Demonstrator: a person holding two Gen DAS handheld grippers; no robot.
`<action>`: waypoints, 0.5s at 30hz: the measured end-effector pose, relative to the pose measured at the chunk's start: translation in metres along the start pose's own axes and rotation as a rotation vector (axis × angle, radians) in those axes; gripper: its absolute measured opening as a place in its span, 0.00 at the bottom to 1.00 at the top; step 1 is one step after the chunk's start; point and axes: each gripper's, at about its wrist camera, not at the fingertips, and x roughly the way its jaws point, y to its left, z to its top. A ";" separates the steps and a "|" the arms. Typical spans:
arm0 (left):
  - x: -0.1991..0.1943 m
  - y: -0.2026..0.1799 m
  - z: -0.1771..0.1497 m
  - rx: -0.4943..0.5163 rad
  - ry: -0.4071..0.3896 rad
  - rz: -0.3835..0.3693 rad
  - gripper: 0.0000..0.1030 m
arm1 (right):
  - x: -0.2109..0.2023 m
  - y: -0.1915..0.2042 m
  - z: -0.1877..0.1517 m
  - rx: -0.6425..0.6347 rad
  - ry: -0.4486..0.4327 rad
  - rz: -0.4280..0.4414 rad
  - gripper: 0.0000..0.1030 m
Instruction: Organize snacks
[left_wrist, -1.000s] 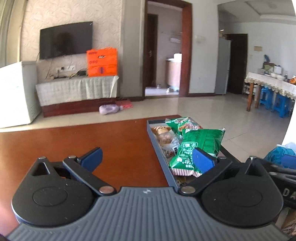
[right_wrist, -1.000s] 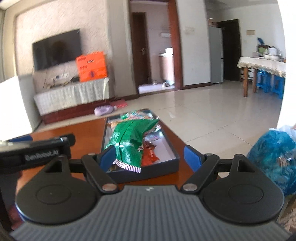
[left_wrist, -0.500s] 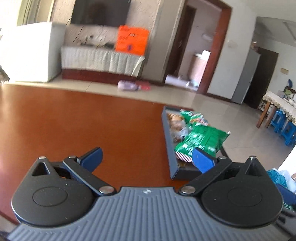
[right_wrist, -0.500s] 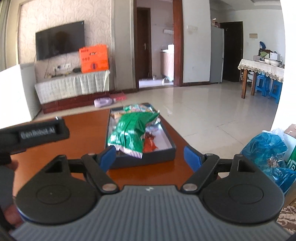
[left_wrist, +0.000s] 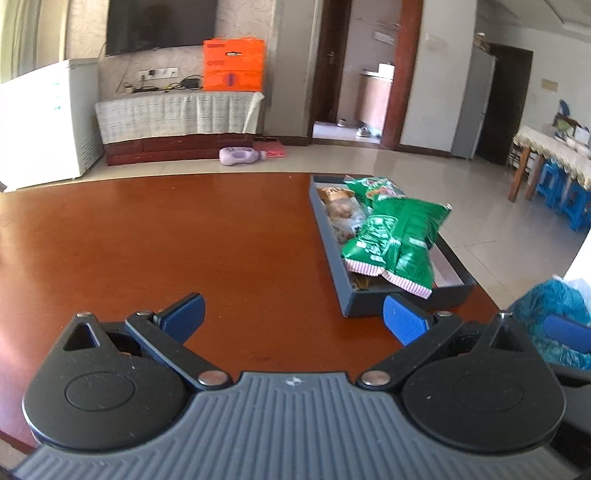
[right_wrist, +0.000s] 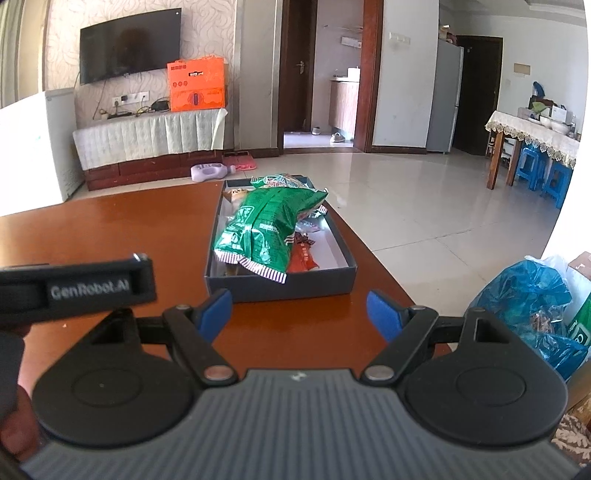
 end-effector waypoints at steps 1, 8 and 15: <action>0.000 -0.001 0.000 0.001 -0.004 0.003 1.00 | 0.000 -0.001 0.000 0.002 0.003 0.000 0.80; 0.007 -0.008 -0.003 0.032 -0.002 0.016 1.00 | 0.002 -0.002 0.000 -0.009 0.035 0.003 0.80; 0.010 -0.010 -0.002 0.055 0.005 0.013 1.00 | 0.003 -0.002 0.001 -0.003 0.057 0.012 0.80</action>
